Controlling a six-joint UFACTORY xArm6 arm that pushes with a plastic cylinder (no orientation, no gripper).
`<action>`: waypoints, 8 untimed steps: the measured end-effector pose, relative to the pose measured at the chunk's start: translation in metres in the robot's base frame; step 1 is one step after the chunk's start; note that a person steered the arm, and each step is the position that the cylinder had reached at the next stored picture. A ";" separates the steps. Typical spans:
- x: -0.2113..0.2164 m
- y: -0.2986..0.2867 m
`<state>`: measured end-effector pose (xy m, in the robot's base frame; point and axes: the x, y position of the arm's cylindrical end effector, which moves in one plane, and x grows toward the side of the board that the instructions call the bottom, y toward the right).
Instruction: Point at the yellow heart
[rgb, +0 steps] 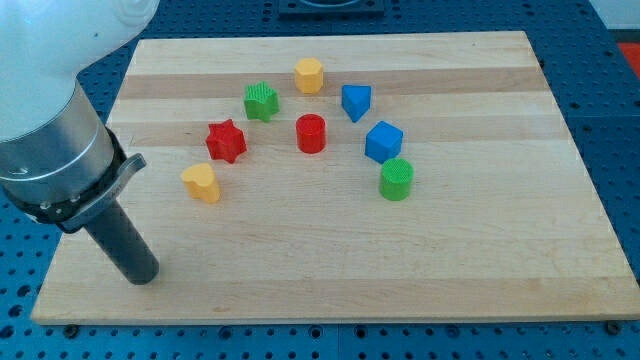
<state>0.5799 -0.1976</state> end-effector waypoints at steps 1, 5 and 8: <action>0.000 0.000; -0.017 0.000; -0.018 -0.001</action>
<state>0.5621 -0.1988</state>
